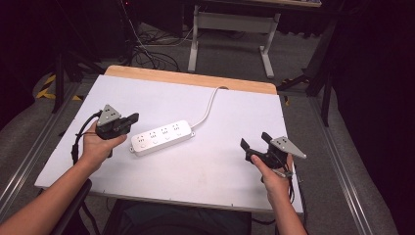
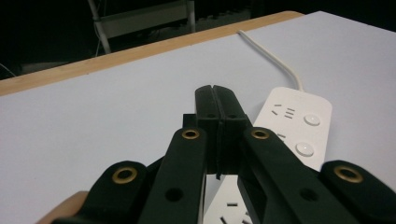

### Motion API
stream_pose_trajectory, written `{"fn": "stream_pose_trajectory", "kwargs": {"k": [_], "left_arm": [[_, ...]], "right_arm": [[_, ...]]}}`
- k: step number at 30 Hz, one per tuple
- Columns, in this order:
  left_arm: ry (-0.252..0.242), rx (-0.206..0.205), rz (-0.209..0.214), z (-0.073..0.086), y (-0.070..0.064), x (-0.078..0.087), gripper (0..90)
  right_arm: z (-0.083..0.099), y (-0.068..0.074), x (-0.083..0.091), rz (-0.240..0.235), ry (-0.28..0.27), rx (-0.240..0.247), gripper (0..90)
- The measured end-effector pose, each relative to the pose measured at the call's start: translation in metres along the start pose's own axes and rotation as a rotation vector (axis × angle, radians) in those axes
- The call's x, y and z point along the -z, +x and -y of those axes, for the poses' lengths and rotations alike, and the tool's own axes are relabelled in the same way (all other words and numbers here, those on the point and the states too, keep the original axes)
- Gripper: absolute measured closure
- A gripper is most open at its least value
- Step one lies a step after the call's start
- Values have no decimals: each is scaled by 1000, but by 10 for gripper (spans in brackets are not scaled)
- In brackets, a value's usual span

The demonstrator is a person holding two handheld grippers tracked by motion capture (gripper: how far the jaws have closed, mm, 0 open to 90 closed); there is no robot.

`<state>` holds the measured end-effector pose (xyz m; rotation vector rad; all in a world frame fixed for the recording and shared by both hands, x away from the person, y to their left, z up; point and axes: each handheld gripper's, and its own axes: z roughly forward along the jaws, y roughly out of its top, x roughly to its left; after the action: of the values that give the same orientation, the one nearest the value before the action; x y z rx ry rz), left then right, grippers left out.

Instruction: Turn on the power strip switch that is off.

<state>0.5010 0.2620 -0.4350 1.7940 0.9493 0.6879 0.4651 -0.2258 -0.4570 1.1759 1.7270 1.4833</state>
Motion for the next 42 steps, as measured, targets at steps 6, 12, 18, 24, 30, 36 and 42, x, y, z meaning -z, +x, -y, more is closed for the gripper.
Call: {"fn": "stream_pose_trajectory", "kwargs": {"k": [6, 12, 18, 24, 30, 36, 42], "left_arm": [[44, 2, 33, -1, -3, -6, 900], [107, -12, 82, -4, -11, -17, 900], [175, -67, 119, -5, -23, -26, 900], [254, -92, 145, -6, -33, -35, 900], [337, -119, 172, -8, -47, -50, 899], [389, -126, 172, -7, -50, -53, 892], [412, -116, 166, -6, -49, -52, 891]], "right_arm": [[1, -1, 3, 10, 0, -2, 108], [2, -1, 5, 20, 4, -5, 110], [2, -1, 4, 21, 4, -4, 112], [2, 0, 3, 18, 5, -4, 112], [1, 0, 3, 14, 1, -7, 112], [1, -1, 4, 12, 1, -8, 112], [1, 0, 3, 10, 0, -10, 112]]}}
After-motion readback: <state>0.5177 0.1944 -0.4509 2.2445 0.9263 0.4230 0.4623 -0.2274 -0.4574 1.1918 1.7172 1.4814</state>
